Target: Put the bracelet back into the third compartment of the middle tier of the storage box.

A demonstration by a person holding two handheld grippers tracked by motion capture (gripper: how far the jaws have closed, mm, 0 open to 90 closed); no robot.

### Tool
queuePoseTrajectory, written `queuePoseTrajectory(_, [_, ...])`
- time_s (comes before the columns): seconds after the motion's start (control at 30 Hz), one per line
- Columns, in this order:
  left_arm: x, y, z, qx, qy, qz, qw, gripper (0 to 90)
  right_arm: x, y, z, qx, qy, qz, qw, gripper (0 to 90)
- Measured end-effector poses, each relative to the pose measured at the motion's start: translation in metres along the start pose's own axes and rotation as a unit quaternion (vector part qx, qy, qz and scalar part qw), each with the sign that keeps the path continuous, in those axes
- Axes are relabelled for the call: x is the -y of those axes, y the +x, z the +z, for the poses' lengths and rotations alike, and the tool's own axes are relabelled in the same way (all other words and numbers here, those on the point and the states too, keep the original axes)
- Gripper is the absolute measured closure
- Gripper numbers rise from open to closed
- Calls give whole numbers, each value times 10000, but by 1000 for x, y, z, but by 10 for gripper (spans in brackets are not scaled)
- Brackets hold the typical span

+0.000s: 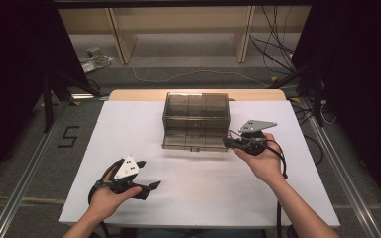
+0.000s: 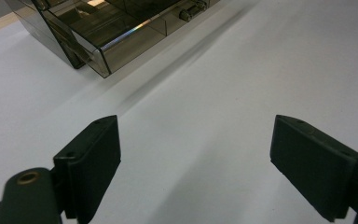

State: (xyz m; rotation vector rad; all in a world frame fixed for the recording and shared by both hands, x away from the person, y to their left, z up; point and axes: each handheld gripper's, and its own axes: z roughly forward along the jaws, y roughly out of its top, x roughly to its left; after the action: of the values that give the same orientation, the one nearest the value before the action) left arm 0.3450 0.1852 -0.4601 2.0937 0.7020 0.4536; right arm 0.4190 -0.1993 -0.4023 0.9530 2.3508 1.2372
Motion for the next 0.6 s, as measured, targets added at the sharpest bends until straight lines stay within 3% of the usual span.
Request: queuePoseTrajectory(0.6, [0,0,0,1,-4,2,10000,161,-6,1,8,-53,-5,1,10000,888])
